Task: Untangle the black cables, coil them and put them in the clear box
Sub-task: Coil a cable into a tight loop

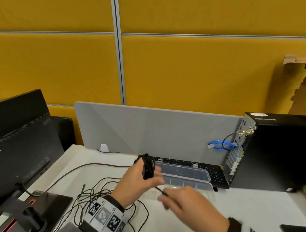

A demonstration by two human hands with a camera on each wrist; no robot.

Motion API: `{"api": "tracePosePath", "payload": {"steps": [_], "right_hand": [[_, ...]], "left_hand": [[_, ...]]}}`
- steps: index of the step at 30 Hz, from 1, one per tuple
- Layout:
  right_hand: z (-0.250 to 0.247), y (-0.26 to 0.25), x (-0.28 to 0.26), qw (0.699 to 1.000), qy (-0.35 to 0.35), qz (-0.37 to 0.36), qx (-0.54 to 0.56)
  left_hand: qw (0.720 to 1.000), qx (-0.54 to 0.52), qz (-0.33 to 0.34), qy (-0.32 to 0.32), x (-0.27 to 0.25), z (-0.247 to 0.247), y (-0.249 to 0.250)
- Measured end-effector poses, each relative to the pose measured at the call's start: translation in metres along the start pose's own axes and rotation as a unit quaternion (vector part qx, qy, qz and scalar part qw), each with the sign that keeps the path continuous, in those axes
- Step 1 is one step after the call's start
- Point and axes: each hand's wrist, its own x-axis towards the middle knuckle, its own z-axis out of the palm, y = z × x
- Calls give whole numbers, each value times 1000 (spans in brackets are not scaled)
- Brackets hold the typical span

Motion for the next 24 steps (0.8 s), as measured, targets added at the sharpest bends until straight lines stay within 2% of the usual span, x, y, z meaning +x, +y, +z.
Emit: {"api": "tracePosePath", "payload": {"steps": [2, 4, 9, 12, 14, 18, 19, 21, 23, 24], "right_hand": [[-17, 12, 6, 992, 127, -14, -19], [-26, 27, 14, 983, 184, -16, 0], [-22, 39, 26, 977, 175, -58, 109], [-22, 47, 29, 968, 183, -44, 167], [-18, 49, 30, 978, 130, -28, 158], [-1, 33, 24, 999, -25, -4, 33], [3, 25, 21, 999, -45, -3, 14], [6, 10, 12, 998, -59, -18, -30], [-1, 6, 4, 998, -14, -33, -61], [-9, 4, 2, 996, 30, -30, -78]], "left_hand": [[995, 68, -15, -71, -5, 2, -4], [989, 70, -17, -128, -7, 5, 0], [972, -19, -21, -233, -9, 3, 15], [958, -135, -14, -252, -12, 0, 21], [943, -249, -1, -221, -13, 5, 28], [905, -425, 0, -21, 1, 16, 35], [911, -412, 13, 27, 7, 15, 33], [951, -295, 46, 83, 14, 10, 25], [982, -162, 50, 79, 17, 3, 17], [992, -98, 50, 68, 16, 1, 11]]}}
